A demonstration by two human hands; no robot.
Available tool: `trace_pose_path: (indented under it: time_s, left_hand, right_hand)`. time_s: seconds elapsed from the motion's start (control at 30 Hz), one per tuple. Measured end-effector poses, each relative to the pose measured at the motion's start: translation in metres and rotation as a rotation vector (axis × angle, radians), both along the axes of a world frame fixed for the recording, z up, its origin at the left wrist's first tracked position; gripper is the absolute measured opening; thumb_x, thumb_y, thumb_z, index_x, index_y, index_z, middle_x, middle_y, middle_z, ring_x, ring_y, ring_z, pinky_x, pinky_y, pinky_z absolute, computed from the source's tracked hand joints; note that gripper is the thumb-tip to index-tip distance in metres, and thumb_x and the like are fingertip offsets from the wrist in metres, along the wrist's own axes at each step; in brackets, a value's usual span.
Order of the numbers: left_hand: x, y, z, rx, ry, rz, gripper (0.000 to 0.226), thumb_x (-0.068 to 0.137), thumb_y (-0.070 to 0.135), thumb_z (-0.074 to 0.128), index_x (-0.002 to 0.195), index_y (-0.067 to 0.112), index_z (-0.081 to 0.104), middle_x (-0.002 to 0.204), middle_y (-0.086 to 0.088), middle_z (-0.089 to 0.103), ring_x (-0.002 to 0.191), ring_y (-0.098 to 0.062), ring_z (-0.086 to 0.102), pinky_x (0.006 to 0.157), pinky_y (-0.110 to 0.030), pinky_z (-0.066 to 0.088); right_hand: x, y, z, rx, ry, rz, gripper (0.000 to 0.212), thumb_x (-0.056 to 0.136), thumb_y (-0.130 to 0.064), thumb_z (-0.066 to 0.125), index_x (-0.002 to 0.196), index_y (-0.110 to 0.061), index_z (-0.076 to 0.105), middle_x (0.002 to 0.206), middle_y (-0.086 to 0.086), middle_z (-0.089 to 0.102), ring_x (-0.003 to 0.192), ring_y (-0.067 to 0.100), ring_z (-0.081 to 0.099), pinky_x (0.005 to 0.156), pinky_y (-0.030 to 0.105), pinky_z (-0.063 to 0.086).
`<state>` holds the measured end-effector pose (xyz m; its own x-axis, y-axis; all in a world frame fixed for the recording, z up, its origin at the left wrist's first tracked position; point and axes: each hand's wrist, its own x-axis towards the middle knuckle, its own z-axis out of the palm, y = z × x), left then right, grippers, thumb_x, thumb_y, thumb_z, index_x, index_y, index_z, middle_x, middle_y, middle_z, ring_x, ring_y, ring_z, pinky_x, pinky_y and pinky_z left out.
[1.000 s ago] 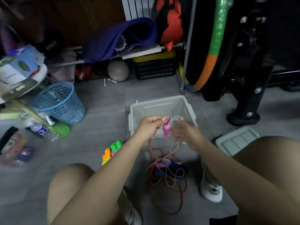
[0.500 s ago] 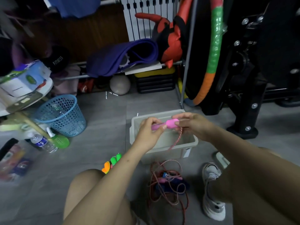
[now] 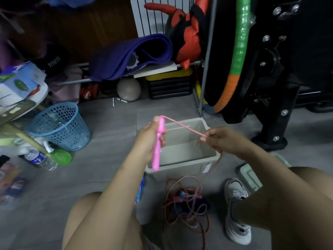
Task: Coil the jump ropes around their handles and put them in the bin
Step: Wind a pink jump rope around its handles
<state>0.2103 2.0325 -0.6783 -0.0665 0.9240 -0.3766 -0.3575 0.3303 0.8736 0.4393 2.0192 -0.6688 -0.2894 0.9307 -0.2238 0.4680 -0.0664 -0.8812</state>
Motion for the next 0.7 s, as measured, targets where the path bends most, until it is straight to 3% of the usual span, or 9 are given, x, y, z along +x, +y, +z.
trace_pose_path:
  time_s: [0.07,0.1,0.17,0.27,0.37,0.47,0.57,0.63,0.7]
  left_hand:
    - [-0.016,0.011,0.004,-0.014,-0.281,0.221,0.030,0.097,0.040,0.046,0.089,0.013,0.054,0.065,-0.001,0.055,0.036,-0.005,0.043,0.039,-0.017,0.042]
    - [-0.022,0.013,0.006,0.003,-0.318,0.272,0.028,0.098,0.040,0.046,0.088,0.015,0.053,0.065,0.000,0.052,0.037,-0.005,0.043,0.040,-0.017,0.042]
    - [-0.022,0.012,0.006,0.012,-0.225,0.231,0.019,0.096,0.032,0.052,0.085,0.016,0.052,0.065,0.001,0.050,0.038,-0.004,0.042,0.041,-0.016,0.040]
    - [-0.002,-0.001,0.000,-0.062,-0.067,0.020,0.009,0.087,0.016,0.064,0.086,0.012,0.056,0.073,-0.003,0.059,0.038,-0.003,0.043,0.039,-0.016,0.041]
    - [0.020,-0.017,-0.002,-0.066,-0.081,-0.117,0.027,0.077,0.016,0.072,0.099,0.010,0.059,0.090,-0.009,0.067,0.043,-0.004,0.045,0.042,-0.017,0.043]
    - [0.029,-0.026,-0.002,-0.014,-0.043,-0.193,0.018,0.082,0.015,0.070,0.098,0.012,0.063,0.082,-0.002,0.062,0.044,-0.006,0.043,0.044,-0.019,0.041]
    - [0.031,-0.030,-0.006,0.107,0.129,-0.266,0.018,0.086,0.013,0.067,0.103,0.013,0.064,0.079,0.002,0.065,0.050,-0.009,0.050,0.049,-0.020,0.041]
    - [0.031,-0.030,-0.005,0.129,0.152,-0.265,0.015,0.087,0.012,0.066,0.101,0.013,0.062,0.080,0.001,0.067,0.057,-0.011,0.056,0.050,-0.020,0.041]
    - [0.029,-0.029,-0.004,0.135,0.128,-0.292,0.007,0.088,0.013,0.065,0.094,0.012,0.060,0.073,-0.001,0.064,0.056,-0.012,0.056,0.049,-0.020,0.040]
  right_hand:
    - [0.007,0.001,0.003,0.040,-0.016,-0.033,0.018,0.093,-0.022,0.057,0.088,-0.011,0.071,0.055,-0.002,0.044,0.048,0.008,0.039,0.048,0.019,0.035]
    - [0.008,0.003,0.003,0.074,-0.053,-0.075,0.019,0.094,-0.022,0.055,0.090,-0.011,0.070,0.056,-0.002,0.046,0.050,0.009,0.040,0.052,0.022,0.035]
    - [0.004,0.004,-0.001,0.158,-0.146,-0.162,0.018,0.097,-0.023,0.050,0.093,-0.011,0.062,0.058,-0.003,0.052,0.053,0.010,0.044,0.056,0.025,0.036]
    - [-0.010,0.000,-0.006,0.238,-0.113,-0.189,0.012,0.097,-0.023,0.048,0.089,-0.015,0.051,0.062,-0.003,0.058,0.050,0.003,0.047,0.054,0.022,0.035]
    - [-0.019,-0.001,-0.008,0.355,-0.145,-0.098,0.016,0.092,-0.021,0.056,0.078,-0.028,0.054,0.065,-0.004,0.060,0.062,0.013,0.055,0.061,0.028,0.041]
    - [-0.026,-0.001,-0.007,0.430,-0.112,-0.085,0.015,0.088,-0.023,0.064,0.076,-0.032,0.062,0.070,-0.004,0.066,0.067,0.008,0.059,0.062,0.017,0.042]
    - [-0.029,0.000,-0.003,0.421,-0.056,-0.042,0.019,0.086,-0.022,0.066,0.074,-0.036,0.064,0.072,-0.014,0.067,0.069,-0.004,0.060,0.063,0.009,0.040]
    - [-0.030,0.001,-0.001,0.408,-0.012,0.008,0.019,0.087,-0.018,0.066,0.075,-0.034,0.065,0.072,-0.017,0.066,0.069,-0.007,0.058,0.065,0.007,0.040]
    - [-0.029,0.001,-0.002,0.396,0.016,0.001,0.015,0.086,-0.018,0.067,0.078,-0.030,0.066,0.069,-0.007,0.066,0.064,-0.003,0.056,0.062,0.010,0.040]
